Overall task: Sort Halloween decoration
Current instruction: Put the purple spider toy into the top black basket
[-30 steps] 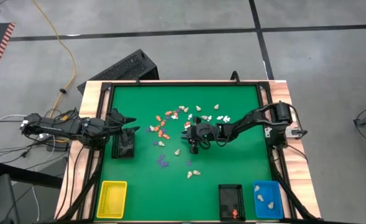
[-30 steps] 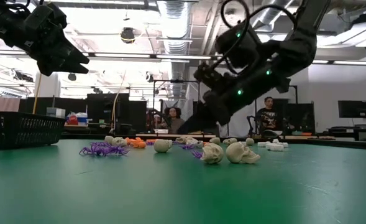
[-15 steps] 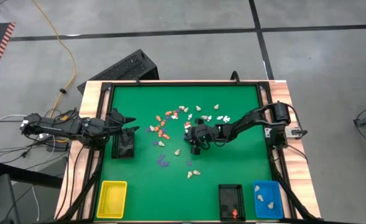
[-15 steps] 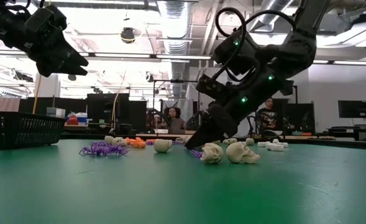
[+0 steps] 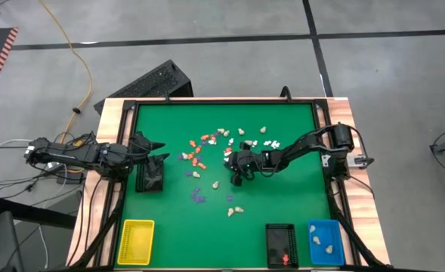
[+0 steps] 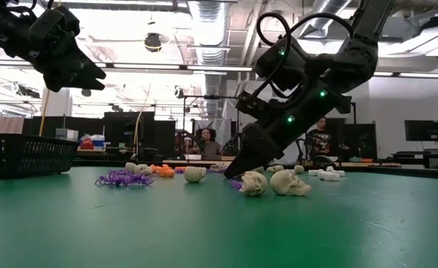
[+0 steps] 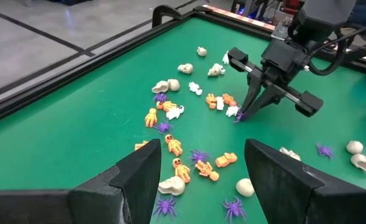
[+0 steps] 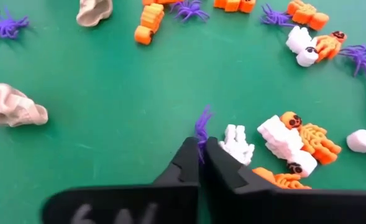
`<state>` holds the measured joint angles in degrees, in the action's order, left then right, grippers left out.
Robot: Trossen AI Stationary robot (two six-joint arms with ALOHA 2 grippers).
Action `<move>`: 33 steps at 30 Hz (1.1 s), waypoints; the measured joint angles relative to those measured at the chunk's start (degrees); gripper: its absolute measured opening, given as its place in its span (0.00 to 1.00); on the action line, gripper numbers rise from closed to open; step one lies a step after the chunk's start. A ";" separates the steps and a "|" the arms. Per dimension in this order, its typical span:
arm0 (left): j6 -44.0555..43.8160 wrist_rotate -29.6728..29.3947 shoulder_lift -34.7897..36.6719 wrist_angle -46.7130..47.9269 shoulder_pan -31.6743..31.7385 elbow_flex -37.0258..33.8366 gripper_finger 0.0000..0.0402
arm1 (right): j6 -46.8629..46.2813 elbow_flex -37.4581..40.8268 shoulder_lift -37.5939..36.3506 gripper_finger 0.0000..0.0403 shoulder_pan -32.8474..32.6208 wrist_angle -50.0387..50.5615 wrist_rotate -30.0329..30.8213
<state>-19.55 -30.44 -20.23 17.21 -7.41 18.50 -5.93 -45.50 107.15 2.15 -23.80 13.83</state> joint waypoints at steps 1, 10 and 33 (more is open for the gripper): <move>0.00 0.00 -0.01 -0.03 0.01 0.00 0.55 | -0.15 0.00 0.00 0.03 0.00 -0.01 0.04; 0.00 0.01 -0.01 -0.16 -0.01 0.00 0.55 | -1.66 -1.39 -0.15 0.01 -0.59 -2.14 -0.14; 12.40 -7.02 0.82 -7.43 -0.03 5.44 0.55 | 9.11 -33.14 9.86 0.00 -1.68 4.55 -5.56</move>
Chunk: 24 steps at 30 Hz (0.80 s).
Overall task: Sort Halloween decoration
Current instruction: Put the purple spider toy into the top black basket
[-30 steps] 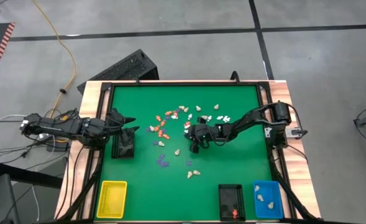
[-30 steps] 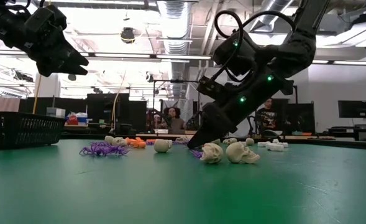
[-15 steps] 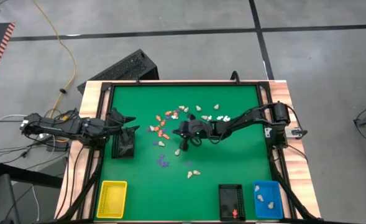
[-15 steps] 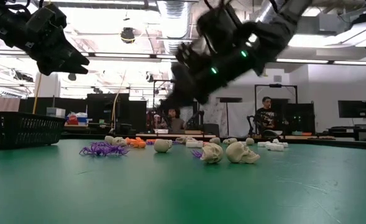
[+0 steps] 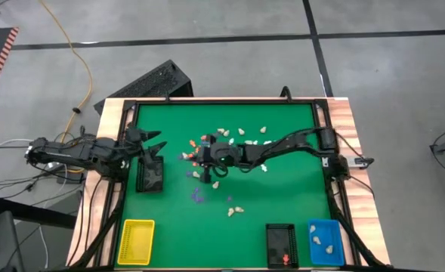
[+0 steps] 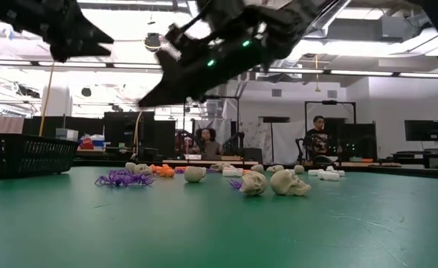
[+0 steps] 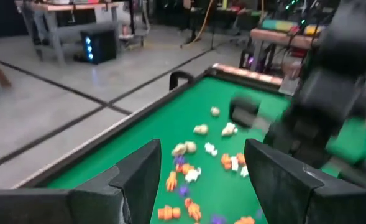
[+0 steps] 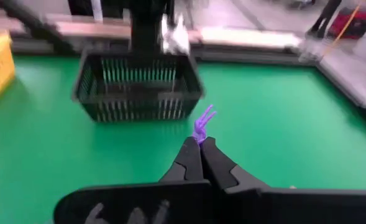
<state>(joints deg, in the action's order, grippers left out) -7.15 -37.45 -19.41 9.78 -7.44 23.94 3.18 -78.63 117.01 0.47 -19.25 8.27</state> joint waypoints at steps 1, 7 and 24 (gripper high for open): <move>0.53 0.47 0.17 0.02 0.02 0.72 0.55 | 0.32 -2.23 1.84 0.00 0.00 -0.55 -0.88; 3.16 1.20 0.99 0.33 0.02 3.56 0.55 | 1.59 -14.66 9.77 0.00 -0.10 1.21 -6.42; 5.06 2.63 1.87 0.24 -0.02 4.53 0.55 | 3.13 -47.20 29.63 0.01 0.22 13.61 -17.46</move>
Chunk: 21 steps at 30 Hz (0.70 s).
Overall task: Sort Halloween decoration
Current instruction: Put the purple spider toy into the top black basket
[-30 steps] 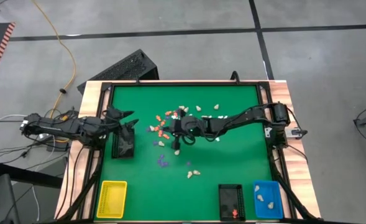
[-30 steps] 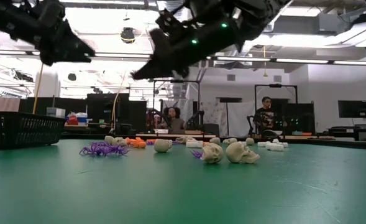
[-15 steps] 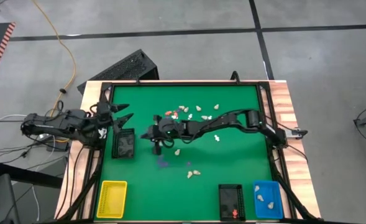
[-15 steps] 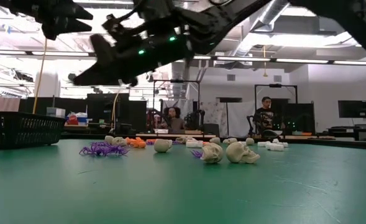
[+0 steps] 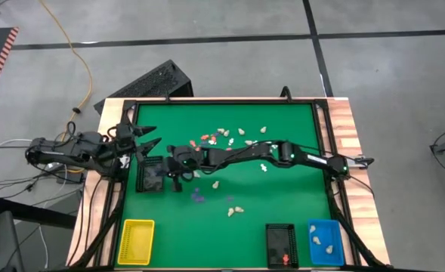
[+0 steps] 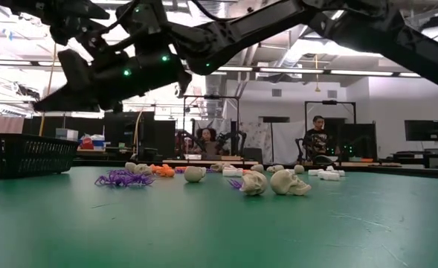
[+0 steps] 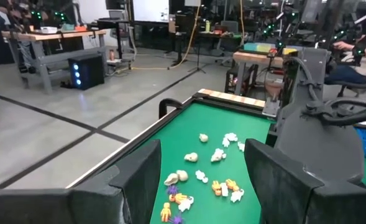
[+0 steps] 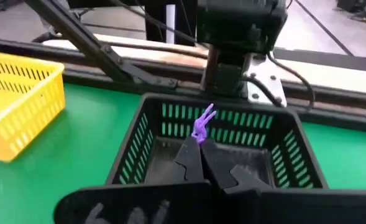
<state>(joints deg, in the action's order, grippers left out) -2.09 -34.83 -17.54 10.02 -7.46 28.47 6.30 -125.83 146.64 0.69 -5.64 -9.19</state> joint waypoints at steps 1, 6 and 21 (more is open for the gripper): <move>0.00 0.00 -0.02 0.00 0.00 0.00 0.55 | 0.21 -0.54 0.34 0.02 0.00 -0.52 0.00; 0.95 -0.02 0.00 0.00 0.00 0.00 0.55 | 0.89 -1.04 0.88 0.08 0.11 0.25 -0.02; 1.03 -0.03 -0.02 0.01 0.00 0.00 0.55 | 3.00 -1.04 0.86 0.35 0.31 0.47 -2.05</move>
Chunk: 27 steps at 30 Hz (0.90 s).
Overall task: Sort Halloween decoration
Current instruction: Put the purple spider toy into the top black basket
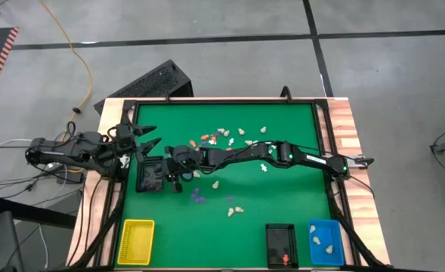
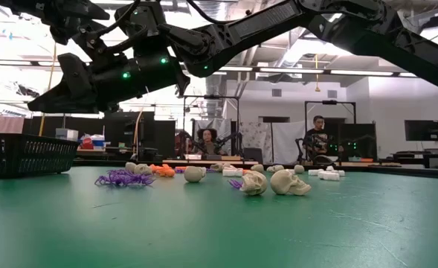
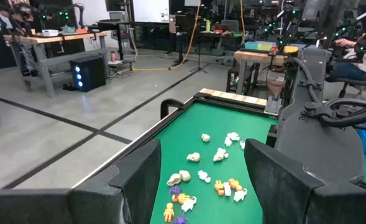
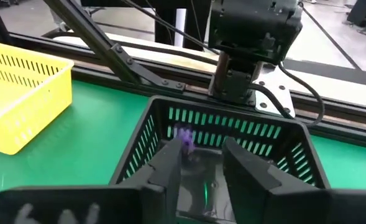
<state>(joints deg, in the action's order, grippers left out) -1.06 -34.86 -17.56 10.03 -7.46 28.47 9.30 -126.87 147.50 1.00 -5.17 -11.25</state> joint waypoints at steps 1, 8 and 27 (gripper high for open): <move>0.00 -0.02 0.00 0.07 0.00 0.00 0.55 | -0.21 0.00 -0.03 0.37 0.04 0.86 0.00; 0.86 -0.06 -0.01 1.81 0.00 0.00 0.55 | 3.74 0.02 -5.14 0.39 -0.18 19.67 -1.42; -1.67 -0.01 -0.01 7.31 0.00 0.00 0.55 | 0.18 21.26 -32.74 0.31 -5.02 72.28 -1.65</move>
<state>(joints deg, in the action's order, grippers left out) -2.73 -34.86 -17.57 17.33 -7.46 28.47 9.48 -105.61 114.77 -4.02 67.10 -12.89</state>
